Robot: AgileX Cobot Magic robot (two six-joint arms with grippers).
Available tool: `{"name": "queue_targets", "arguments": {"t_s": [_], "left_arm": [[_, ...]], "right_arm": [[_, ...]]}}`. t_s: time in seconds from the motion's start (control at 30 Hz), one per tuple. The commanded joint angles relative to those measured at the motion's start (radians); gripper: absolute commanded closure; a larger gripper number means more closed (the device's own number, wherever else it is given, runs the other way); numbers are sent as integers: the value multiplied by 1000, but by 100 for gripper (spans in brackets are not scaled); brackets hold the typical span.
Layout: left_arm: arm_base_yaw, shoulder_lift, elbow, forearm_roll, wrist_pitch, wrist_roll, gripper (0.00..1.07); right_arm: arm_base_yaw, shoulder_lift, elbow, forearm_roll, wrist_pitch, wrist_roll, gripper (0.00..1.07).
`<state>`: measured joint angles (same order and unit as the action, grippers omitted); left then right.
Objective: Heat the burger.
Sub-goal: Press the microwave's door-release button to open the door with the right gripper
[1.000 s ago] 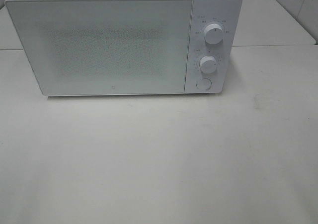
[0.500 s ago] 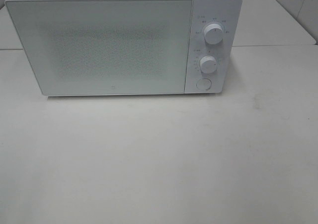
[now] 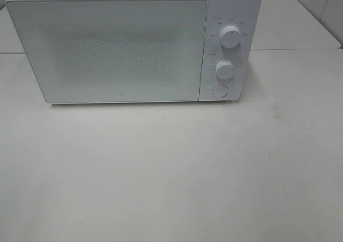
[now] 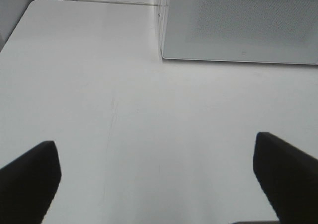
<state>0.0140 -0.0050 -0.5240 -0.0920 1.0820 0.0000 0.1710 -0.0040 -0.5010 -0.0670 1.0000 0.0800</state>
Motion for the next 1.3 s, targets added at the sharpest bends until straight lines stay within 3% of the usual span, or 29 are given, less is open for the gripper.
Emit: {"name": "queue_targets", "arguments": {"t_s": [0.03,0.6,1.3], "left_arm": [[2,-13,4,-3,-12,-6,7],[2,-13,4,-2,-12,-6,7],[2,-13,4,-2,-12,-6,7]], "right_arm": [[-7,-29,3,2,-6,-6,35],[-7,2,-15,1,-31,-6,35],[-7,466,-18,-2,-549,-6,35]]}}
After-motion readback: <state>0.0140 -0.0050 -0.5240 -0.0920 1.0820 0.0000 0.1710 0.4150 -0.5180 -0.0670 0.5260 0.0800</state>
